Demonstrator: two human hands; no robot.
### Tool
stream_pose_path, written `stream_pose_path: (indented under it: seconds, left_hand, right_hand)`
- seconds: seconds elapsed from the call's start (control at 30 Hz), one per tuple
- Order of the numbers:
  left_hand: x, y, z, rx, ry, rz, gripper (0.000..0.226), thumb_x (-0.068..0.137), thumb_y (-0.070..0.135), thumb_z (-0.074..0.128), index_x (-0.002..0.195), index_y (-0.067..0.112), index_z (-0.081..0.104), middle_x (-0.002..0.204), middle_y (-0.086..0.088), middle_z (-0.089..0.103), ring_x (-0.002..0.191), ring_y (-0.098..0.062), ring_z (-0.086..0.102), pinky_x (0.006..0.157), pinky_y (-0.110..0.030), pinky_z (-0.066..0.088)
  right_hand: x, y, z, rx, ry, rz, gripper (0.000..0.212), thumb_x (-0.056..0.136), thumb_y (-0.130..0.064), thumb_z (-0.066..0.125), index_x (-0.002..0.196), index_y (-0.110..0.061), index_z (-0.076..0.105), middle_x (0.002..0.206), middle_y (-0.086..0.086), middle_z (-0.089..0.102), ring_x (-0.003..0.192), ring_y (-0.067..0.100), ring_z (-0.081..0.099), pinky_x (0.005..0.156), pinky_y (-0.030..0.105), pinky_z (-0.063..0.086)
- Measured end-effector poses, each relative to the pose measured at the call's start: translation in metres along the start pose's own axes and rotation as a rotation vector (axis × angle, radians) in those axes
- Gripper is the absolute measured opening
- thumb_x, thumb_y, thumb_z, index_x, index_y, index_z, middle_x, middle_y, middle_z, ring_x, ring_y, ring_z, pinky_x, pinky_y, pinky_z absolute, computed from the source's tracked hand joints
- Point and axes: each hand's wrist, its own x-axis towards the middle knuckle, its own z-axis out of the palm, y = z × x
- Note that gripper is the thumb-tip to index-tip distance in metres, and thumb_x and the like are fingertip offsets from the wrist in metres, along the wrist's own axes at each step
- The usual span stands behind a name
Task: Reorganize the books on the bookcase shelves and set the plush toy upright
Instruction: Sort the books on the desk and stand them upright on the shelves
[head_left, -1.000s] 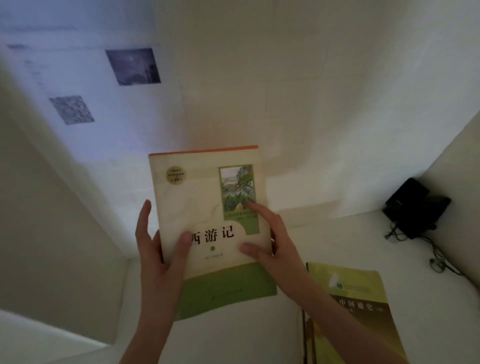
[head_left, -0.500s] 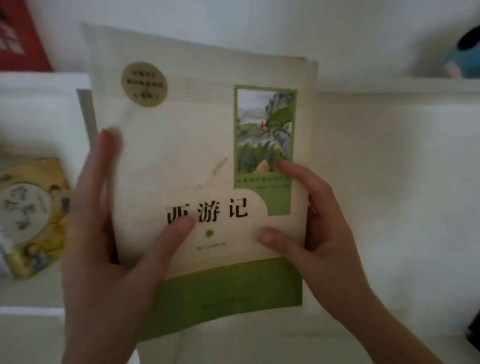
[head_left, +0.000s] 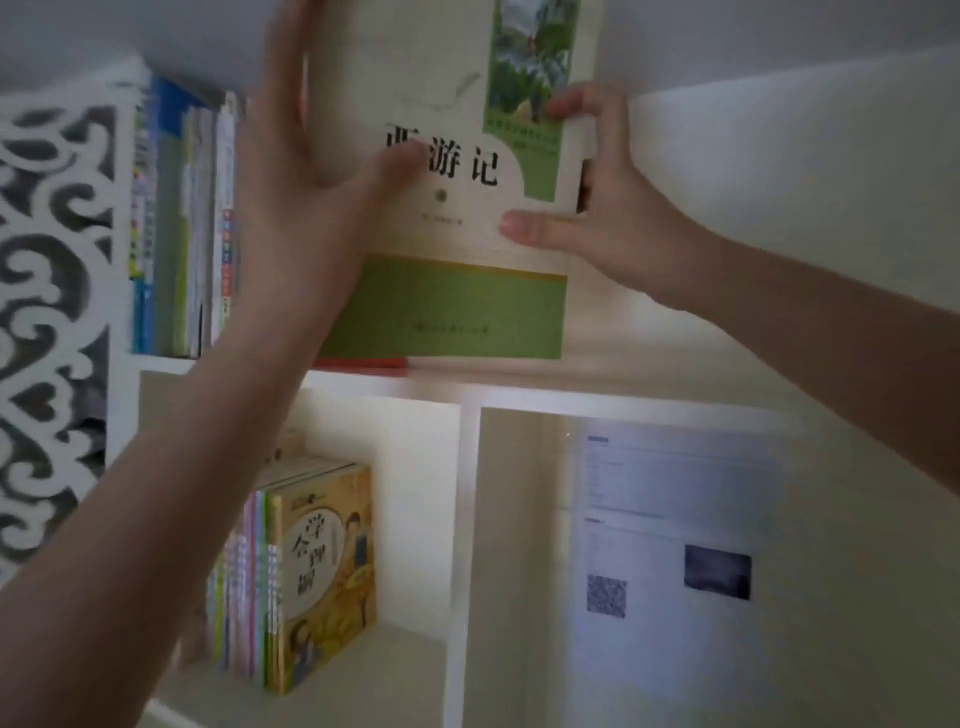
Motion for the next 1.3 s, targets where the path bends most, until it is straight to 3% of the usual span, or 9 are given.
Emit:
stream_pose_path:
  seconds: [0.13, 0.37, 0.57, 0.7, 0.83, 0.9, 1.07, 1.17, 1.3]
  left_hand:
    - [-0.008, -0.036, 0.005, 0.069, -0.054, -0.132, 0.076, 0.082, 0.006, 0.067, 0.146, 0.024, 0.030, 0.143, 0.012, 0.038, 0.127, -0.006, 0.045, 0.092, -0.028, 0.052]
    - [-0.013, -0.098, 0.000, 0.198, -0.061, -0.265, 0.074, 0.085, 0.024, 0.066, 0.139, 0.054, 0.025, 0.123, 0.024, 0.046, 0.107, -0.008, 0.057, 0.073, -0.035, 0.059]
    - [-0.015, -0.135, 0.004, 0.437, -0.045, -0.201, 0.072, 0.088, 0.026, 0.062, 0.141, 0.052, 0.021, 0.127, 0.017, 0.040, 0.083, 0.015, 0.042, 0.058, -0.015, 0.043]
    - [-0.014, -0.145, 0.000, 0.558, -0.007, -0.280, 0.071, 0.093, 0.025, 0.056, 0.145, 0.047, 0.013, 0.141, 0.004, 0.035, 0.073, 0.015, 0.033, 0.052, -0.008, 0.029]
    - [-0.020, -0.147, -0.001, 0.695, -0.050, -0.203, 0.091, 0.086, 0.009, 0.063, 0.148, 0.043, 0.006, 0.146, -0.007, 0.019, 0.108, -0.010, 0.041, 0.080, -0.029, 0.051]
    - [-0.022, -0.151, 0.001, 0.843, 0.030, -0.073, 0.093, 0.074, -0.002, 0.071, 0.147, 0.032, 0.024, 0.150, -0.009, 0.007, 0.135, -0.027, 0.019, 0.110, -0.049, 0.026]
    - [-0.020, -0.160, 0.000, 1.069, -0.066, 0.168, 0.070, 0.067, -0.015, 0.068, 0.127, 0.019, 0.057, 0.157, -0.012, 0.013, 0.144, -0.036, -0.005, 0.111, -0.060, -0.002]
    - [-0.019, -0.158, 0.001, 1.006, -0.057, -0.022, 0.094, 0.077, -0.003, 0.063, 0.150, 0.029, 0.013, 0.157, -0.011, -0.015, 0.142, -0.037, -0.019, 0.109, -0.061, -0.008]
    - [-0.019, -0.149, 0.000, 0.945, -0.149, -0.236, 0.111, 0.086, 0.028, 0.065, 0.137, 0.030, -0.034, 0.152, -0.020, -0.026, 0.141, -0.033, -0.023, 0.113, -0.051, -0.008]
  right_hand:
    - [0.038, 0.055, 0.032, 0.043, -0.093, 0.099, 0.070, 0.075, -0.017, 0.079, 0.114, -0.026, 0.021, 0.137, 0.016, 0.040, 0.117, 0.026, 0.055, 0.098, 0.044, 0.049]
    - [0.065, 0.111, 0.072, 0.193, -0.220, 0.248, 0.068, 0.081, -0.007, 0.071, 0.118, -0.028, 0.018, 0.126, 0.012, 0.053, 0.105, 0.019, 0.060, 0.077, 0.027, 0.057]
    - [0.069, 0.153, 0.102, 0.062, -0.452, 0.230, 0.130, 0.063, -0.001, 0.085, 0.146, -0.033, -0.011, 0.148, 0.003, 0.029, 0.133, 0.022, 0.040, 0.107, 0.041, 0.041]
    - [0.074, 0.164, 0.140, 0.063, -0.447, 0.264, 0.130, 0.068, -0.012, 0.084, 0.146, -0.039, -0.017, 0.155, 0.007, 0.022, 0.133, 0.019, 0.040, 0.100, 0.032, 0.047]
    - [0.072, 0.164, 0.147, 0.194, -0.434, 0.279, 0.111, 0.078, 0.005, 0.072, 0.149, -0.028, -0.006, 0.135, 0.010, 0.049, 0.078, -0.018, 0.057, 0.062, 0.006, 0.046]
    - [0.068, 0.169, 0.147, 0.174, -0.432, 0.308, 0.105, 0.081, 0.000, 0.071, 0.149, -0.033, -0.001, 0.116, -0.011, 0.055, 0.076, -0.017, 0.058, 0.065, 0.006, 0.047]
    - [0.069, 0.171, 0.151, 0.117, -0.460, 0.357, 0.111, 0.080, -0.010, 0.075, 0.150, -0.036, -0.007, 0.109, -0.004, 0.061, 0.094, 0.006, 0.066, 0.084, 0.026, 0.056]
    - [0.069, 0.166, 0.150, 0.148, -0.430, 0.370, 0.099, 0.082, -0.001, 0.070, 0.147, -0.036, 0.003, 0.097, -0.015, 0.055, 0.071, -0.012, 0.061, 0.063, 0.008, 0.049]
    - [0.073, 0.165, 0.155, 0.120, -0.390, 0.401, 0.106, 0.077, -0.001, 0.075, 0.153, -0.024, 0.004, 0.103, -0.011, 0.052, 0.081, -0.002, 0.055, 0.060, 0.008, 0.046]
